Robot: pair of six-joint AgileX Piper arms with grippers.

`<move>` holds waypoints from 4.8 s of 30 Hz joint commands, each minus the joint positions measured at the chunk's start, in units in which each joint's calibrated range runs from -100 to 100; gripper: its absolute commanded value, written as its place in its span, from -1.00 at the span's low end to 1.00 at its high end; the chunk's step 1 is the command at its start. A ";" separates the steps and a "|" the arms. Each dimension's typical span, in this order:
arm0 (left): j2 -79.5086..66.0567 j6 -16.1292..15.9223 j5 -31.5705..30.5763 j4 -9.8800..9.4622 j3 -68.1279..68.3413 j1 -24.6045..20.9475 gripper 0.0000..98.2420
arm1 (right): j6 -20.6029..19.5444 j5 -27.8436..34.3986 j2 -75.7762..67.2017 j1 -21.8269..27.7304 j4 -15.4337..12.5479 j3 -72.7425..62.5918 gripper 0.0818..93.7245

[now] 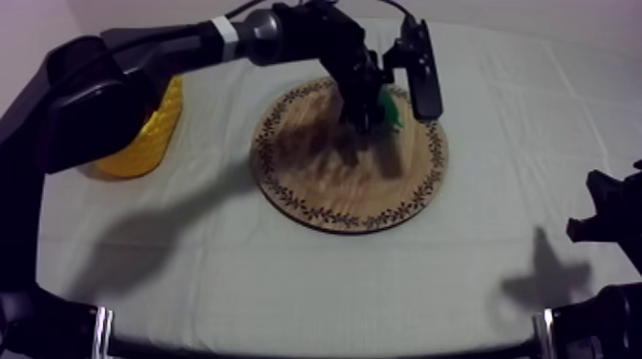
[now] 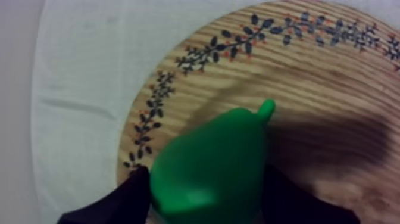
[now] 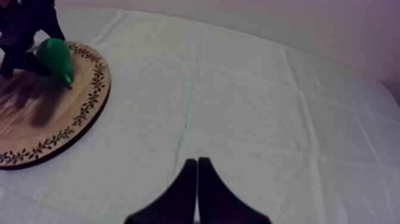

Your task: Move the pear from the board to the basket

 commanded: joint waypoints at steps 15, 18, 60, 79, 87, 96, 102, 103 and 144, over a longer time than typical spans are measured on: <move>-26.52 -0.62 5.93 3.91 19.46 -7.62 0.10 | 0.00 -0.05 0.01 0.01 0.01 0.05 -0.99; -32.54 0.68 7.87 3.62 24.66 -9.81 0.11 | 0.00 -0.05 0.01 0.01 0.01 0.05 -0.99; -46.60 20.03 2.43 0.99 61.42 -31.01 0.00 | 0.00 -0.05 0.01 0.01 0.01 0.05 -0.99; -45.69 21.27 0.84 0.41 57.24 -31.26 0.94 | 0.00 -0.05 0.01 0.01 0.01 0.05 -0.99; -50.15 22.09 -0.79 0.65 57.18 -31.37 0.49 | 0.00 -0.05 0.01 0.01 0.01 0.05 -0.99; -59.23 19.63 -8.14 3.40 62.04 -31.76 -0.77 | 0.00 -0.05 0.01 0.01 0.01 0.05 -0.99; -69.71 19.29 -11.66 5.08 67.07 -32.29 -0.97 | 0.00 -0.05 0.01 0.01 0.01 0.05 -0.99; -72.03 19.35 -12.26 5.16 68.39 -32.53 -0.98 | 0.00 -0.05 0.01 0.01 0.01 0.05 -0.99; -153.25 19.64 -18.36 4.45 130.18 -33.40 -1.00 | 0.00 -0.05 0.01 -0.03 0.01 0.05 -0.99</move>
